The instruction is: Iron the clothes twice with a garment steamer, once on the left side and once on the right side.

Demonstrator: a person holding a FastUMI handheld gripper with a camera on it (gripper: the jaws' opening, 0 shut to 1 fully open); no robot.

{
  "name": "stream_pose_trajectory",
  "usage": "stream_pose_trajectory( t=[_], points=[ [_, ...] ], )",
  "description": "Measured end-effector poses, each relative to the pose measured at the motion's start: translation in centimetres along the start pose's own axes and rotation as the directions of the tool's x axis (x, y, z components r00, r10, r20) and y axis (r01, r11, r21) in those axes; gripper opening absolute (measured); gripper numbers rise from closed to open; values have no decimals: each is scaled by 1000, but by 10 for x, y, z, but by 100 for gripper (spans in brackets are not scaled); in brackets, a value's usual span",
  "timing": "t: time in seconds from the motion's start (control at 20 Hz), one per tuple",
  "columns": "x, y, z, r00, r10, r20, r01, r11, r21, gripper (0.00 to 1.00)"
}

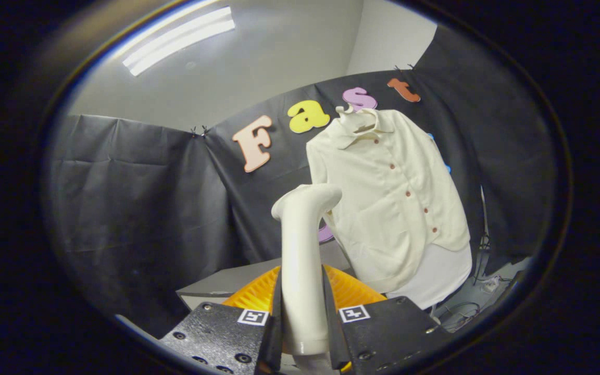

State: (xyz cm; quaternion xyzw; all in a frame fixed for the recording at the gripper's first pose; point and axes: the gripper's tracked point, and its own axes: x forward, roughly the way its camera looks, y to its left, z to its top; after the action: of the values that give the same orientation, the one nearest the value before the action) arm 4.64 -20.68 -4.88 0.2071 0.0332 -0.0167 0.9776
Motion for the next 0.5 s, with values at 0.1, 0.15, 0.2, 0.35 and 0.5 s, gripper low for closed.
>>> stream_pose_trajectory(
  t=[0.1,0.15,0.2,0.35,0.5],
  points=[
    [-5,23,-1,1000,12,-4,-13,999,-40,35],
    [-6,33,-2,1000,14,-6,-15,998,-60,35],
    [-7,44,-2,1000,14,-11,-15,997,-75,35],
    [-16,73,11,999,-5,42,11,989,-145,34],
    [-19,101,14,998,-7,61,20,975,-223,34]
  ],
)
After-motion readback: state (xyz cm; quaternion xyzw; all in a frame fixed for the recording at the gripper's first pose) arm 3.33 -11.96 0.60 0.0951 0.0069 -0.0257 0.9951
